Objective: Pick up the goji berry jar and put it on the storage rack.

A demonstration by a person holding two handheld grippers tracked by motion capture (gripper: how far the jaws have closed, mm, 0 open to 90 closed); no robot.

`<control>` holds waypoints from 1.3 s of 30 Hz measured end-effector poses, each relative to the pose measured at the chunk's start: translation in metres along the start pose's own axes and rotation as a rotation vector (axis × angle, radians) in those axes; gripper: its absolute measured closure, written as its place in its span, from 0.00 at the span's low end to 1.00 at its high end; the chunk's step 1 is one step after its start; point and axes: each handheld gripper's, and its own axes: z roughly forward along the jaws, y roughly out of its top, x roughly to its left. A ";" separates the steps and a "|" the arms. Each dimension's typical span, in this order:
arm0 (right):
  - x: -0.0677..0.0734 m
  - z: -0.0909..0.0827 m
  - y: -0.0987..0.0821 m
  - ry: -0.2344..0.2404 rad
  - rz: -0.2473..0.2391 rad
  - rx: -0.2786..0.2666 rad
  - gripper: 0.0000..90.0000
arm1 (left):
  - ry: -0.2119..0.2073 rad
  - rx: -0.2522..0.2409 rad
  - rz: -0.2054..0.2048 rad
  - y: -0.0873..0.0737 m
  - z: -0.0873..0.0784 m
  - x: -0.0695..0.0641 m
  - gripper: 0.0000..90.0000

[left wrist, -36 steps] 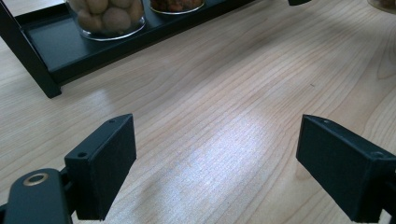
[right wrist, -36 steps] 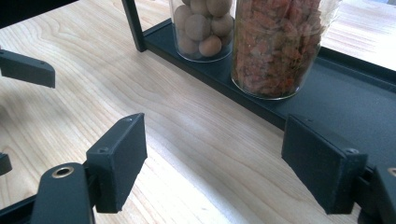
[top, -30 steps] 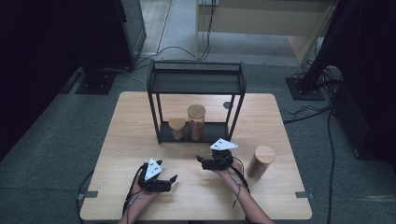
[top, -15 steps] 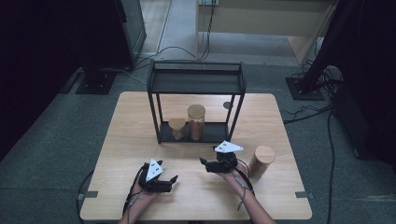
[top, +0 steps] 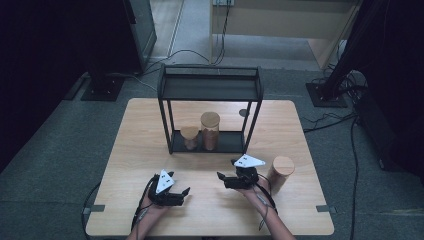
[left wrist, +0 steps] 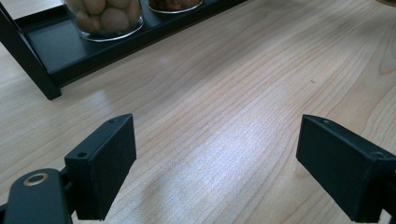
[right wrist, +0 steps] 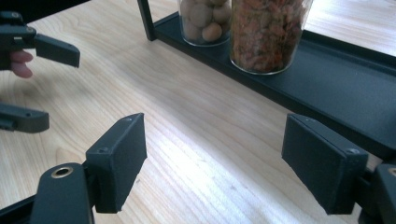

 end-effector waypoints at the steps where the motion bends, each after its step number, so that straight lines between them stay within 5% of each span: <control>1: 0.000 -0.001 0.000 0.001 0.001 0.002 0.24 | 0.000 0.000 -0.001 0.000 0.000 0.000 0.13; 39: -0.005 -0.042 -0.006 0.019 -0.021 0.132 0.24 | 0.003 0.002 0.003 0.000 0.000 0.000 0.13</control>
